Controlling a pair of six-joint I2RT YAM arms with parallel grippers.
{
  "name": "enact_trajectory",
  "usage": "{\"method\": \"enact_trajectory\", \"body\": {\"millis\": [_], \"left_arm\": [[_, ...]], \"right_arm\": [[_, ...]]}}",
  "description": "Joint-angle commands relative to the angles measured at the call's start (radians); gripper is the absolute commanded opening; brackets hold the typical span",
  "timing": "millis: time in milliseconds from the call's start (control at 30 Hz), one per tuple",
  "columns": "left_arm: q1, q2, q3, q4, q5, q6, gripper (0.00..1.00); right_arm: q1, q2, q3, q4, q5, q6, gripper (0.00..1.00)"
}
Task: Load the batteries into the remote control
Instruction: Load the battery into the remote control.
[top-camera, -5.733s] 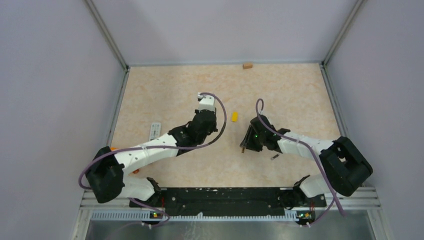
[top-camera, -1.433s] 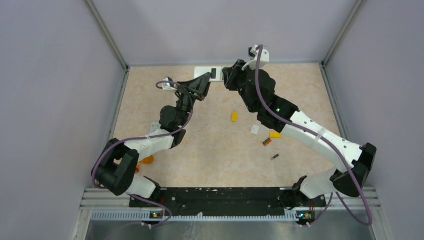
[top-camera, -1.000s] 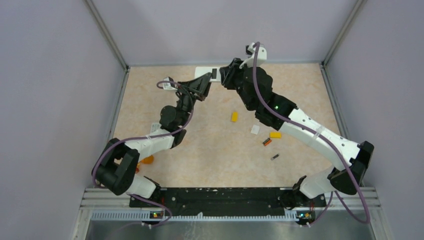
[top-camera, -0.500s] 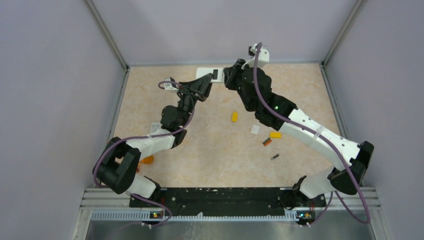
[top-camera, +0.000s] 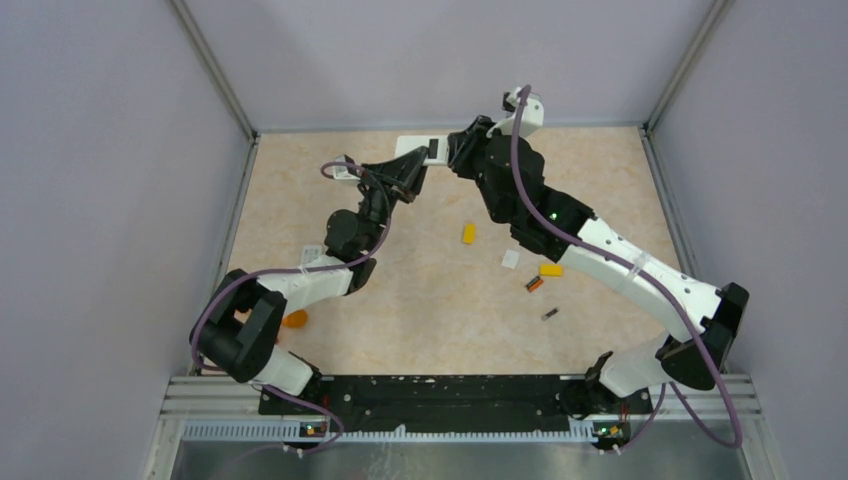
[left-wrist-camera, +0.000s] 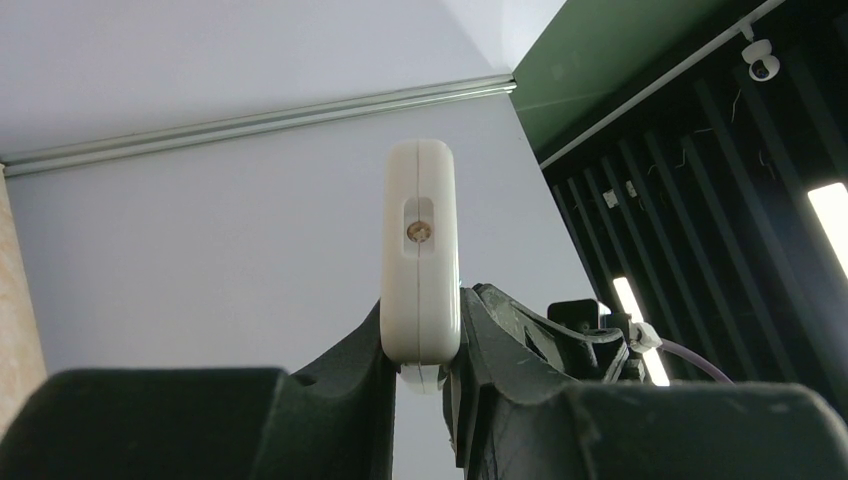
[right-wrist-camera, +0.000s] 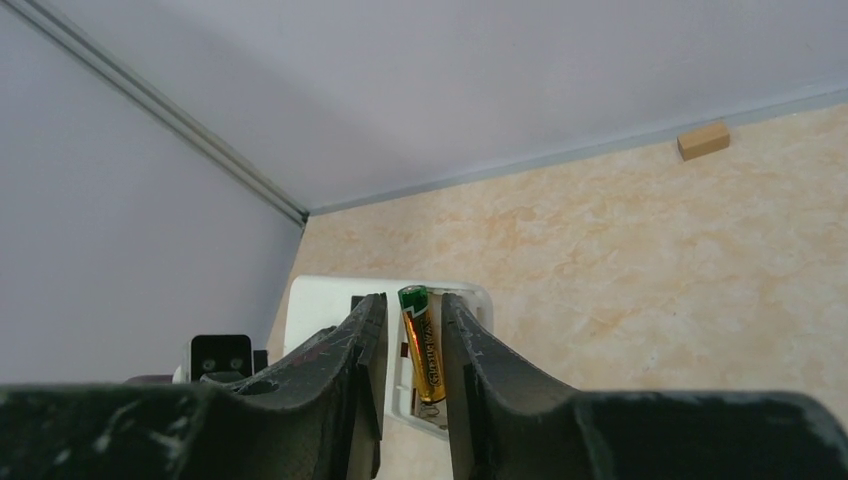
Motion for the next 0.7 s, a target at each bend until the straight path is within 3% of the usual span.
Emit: {"method": "enact_trajectory", "body": {"millis": [0,200,300,467,667], "left_arm": [[0.004,-0.02,0.057,0.172,-0.027,-0.037,0.0],[0.004,-0.023,0.053,0.17,-0.023,-0.029,0.0],[0.004,-0.027,0.046,0.174,-0.019,-0.029,0.0],[0.005,-0.036,0.029,0.172,-0.005,-0.022,0.0],[0.005,-0.037,0.009,0.163,0.002,-0.005,0.0]], "right_arm": [[0.003,-0.039,0.004,-0.033,0.035,0.004,0.28],[0.004,-0.06,0.009,-0.026,0.018,-0.011,0.31],[0.004,-0.083,0.006,-0.008,-0.021,-0.037,0.47],[0.001,-0.125,0.023,-0.066,-0.074,-0.035,0.64],[-0.063,-0.186,0.03,-0.186,-0.226,0.163,0.79]]}}
